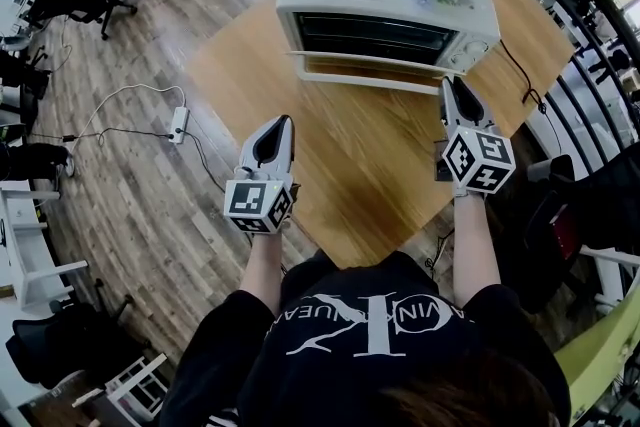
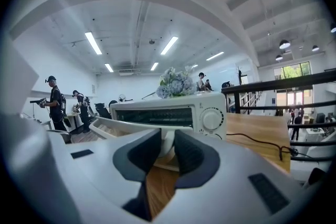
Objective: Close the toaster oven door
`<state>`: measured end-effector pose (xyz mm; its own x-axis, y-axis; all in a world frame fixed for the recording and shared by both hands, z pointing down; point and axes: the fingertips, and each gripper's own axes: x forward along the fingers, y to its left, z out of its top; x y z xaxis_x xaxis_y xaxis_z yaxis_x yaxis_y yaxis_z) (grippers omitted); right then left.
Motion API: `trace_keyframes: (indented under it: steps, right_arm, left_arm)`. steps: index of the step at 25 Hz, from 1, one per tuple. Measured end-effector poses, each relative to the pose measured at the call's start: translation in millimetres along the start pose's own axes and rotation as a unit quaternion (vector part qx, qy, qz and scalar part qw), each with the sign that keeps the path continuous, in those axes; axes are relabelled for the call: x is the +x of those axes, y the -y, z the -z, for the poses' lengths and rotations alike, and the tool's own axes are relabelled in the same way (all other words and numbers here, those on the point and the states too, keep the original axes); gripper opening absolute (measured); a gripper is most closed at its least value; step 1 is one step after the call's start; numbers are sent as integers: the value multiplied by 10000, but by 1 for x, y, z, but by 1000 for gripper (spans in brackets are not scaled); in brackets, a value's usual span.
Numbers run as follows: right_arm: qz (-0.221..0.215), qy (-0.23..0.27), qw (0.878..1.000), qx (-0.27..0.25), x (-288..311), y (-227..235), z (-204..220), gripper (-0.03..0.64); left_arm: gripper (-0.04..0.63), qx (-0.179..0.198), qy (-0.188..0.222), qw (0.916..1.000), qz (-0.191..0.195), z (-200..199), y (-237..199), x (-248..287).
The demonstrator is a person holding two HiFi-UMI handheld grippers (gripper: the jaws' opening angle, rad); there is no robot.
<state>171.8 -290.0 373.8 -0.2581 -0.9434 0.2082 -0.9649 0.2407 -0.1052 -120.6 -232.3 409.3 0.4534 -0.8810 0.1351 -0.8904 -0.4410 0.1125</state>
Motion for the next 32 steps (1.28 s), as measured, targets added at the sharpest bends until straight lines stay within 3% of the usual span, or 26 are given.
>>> trace_keyframes:
  steps: [17,32]
  right_arm:
    - [42,193,9993,-316,35,12,-31,64]
    - [141,230,9985,-479,56,19,-44,64]
  left_arm:
    - [12,108,90,9998,148,-17,3,10]
    - [12,40,48,10000,-44,-12,-5,-2]
